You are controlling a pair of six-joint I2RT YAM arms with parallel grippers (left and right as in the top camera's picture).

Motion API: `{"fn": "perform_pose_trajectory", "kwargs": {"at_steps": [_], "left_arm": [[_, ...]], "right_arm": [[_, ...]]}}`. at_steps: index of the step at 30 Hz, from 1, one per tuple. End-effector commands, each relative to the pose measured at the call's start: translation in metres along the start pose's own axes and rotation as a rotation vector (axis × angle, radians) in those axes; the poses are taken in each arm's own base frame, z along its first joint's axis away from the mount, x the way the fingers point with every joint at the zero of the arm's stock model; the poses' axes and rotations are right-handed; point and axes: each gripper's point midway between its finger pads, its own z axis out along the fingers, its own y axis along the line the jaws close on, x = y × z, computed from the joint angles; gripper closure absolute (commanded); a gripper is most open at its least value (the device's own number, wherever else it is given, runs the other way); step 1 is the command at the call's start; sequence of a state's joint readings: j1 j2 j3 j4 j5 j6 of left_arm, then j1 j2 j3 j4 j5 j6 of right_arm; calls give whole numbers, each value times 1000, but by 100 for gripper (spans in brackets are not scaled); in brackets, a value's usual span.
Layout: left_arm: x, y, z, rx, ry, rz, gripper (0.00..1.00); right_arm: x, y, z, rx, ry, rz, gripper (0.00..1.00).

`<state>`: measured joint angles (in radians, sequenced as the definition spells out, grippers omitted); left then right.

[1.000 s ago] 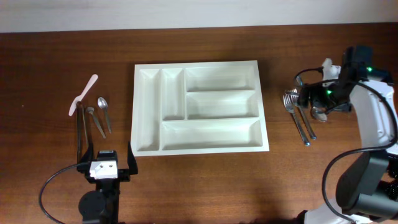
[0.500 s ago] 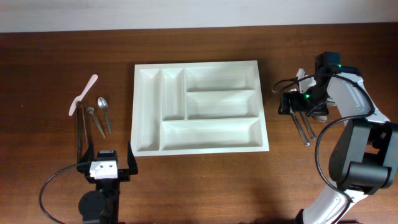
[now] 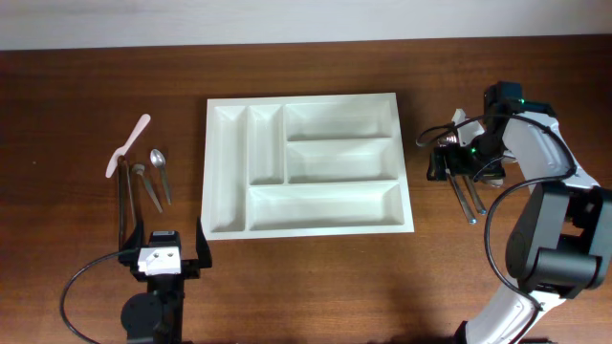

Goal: Pack container
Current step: 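Lower the right gripper and grasp a silver fork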

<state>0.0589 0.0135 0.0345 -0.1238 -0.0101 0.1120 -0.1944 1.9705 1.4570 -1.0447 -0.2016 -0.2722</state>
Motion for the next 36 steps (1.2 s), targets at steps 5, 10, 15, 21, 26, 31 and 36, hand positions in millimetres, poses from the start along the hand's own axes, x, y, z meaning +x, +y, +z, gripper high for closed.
{"fn": "perform_pose_trajectory", "kwargs": {"at_steps": [5,10,15,21,26,31,36], "left_arm": [[0,-3,0,15,-7,3,1],[0,-3,0,15,-6,3,1],[0,-3,0,15,-7,3,1],[0,-3,0,15,-6,3,1],[0,-3,0,15,-7,3,1],[0,-3,0,15,-7,3,1],[0,-3,0,15,-6,3,1]], "right_arm": [[-1,0,13,-19,26,-33,0],[0,-1,23,-26,45,-29,0],[2,-2,32,-32,64,-25,0],[-5,-4,33,-24,38,-30,0],[-10,-8,38,-15,22,-33,2],[-8,-11,49,-14,45,-29,4],[-4,-13,57,-12,72,-24,6]]}}
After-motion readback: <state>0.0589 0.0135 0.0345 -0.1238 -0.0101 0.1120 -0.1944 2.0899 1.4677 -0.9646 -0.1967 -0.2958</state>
